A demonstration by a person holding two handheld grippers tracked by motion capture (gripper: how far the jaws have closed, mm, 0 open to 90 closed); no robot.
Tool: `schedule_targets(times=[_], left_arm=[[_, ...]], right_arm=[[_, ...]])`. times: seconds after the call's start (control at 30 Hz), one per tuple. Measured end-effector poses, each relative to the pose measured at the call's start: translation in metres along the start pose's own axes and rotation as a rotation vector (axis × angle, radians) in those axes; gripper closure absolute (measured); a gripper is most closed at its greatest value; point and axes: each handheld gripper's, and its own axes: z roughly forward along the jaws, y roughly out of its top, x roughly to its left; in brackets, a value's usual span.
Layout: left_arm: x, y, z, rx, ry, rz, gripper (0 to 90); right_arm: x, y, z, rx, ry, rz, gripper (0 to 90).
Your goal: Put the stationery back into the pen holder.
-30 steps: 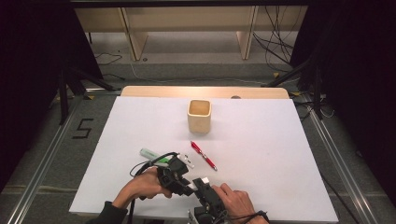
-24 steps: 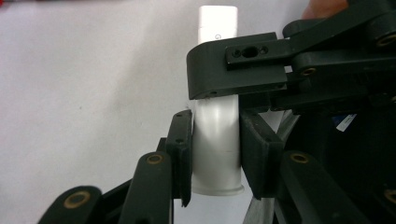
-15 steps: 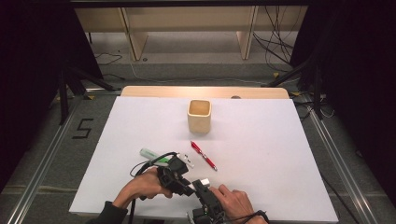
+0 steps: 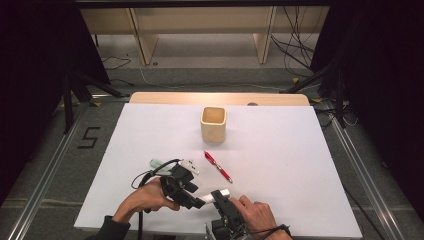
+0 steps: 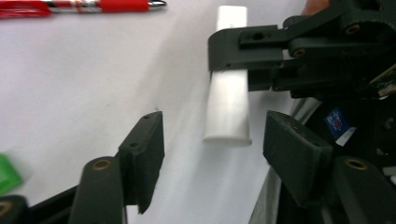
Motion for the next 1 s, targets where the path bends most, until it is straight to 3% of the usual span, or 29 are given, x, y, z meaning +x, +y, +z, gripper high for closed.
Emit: schedule_targets(times=[0.13,0.2,0.3,0.43,0.6,0.73,0.83,0.87,0.93,1.0], left_arm=[[0.004,-0.004,-0.008,-0.046,0.022,0.003,32.4],[0.006,-0.007,-0.013,-0.095,0.046,0.0,30.7],[0.01,-0.011,-0.018,-0.151,0.084,-0.006,28.7],[0.013,-0.019,-0.021,-0.234,0.139,-0.015,27.5],[0.012,-0.026,-0.024,-0.392,0.225,-0.01,25.5],[0.01,-0.031,-0.022,-0.516,0.27,-0.053,25.3],[0.008,-0.035,-0.021,-0.58,0.293,-0.074,25.2],[0.008,-0.037,-0.021,-0.587,0.292,-0.076,25.2],[0.007,-0.039,-0.02,-0.588,0.309,-0.077,24.9],[0.006,-0.042,-0.019,-0.583,0.325,-0.078,23.7]], right_arm=[[-0.004,-0.007,0.0,0.002,0.003,0.039,70.3],[-0.009,-0.012,0.001,0.0,0.014,0.067,70.3],[-0.014,-0.02,0.002,0.006,0.031,0.161,70.3],[-0.028,-0.033,0.002,-0.008,0.079,0.325,70.3],[-0.045,-0.05,0.004,-0.065,0.171,0.574,70.3],[-0.056,-0.062,0.005,-0.122,0.24,0.779,70.2],[-0.064,-0.07,0.005,-0.166,0.294,0.93,70.2],[-0.067,-0.074,0.006,-0.179,0.314,0.994,70.2],[-0.071,-0.079,0.007,-0.186,0.331,1.056,70.2],[-0.074,-0.084,0.008,-0.184,0.328,1.089,70.2]])
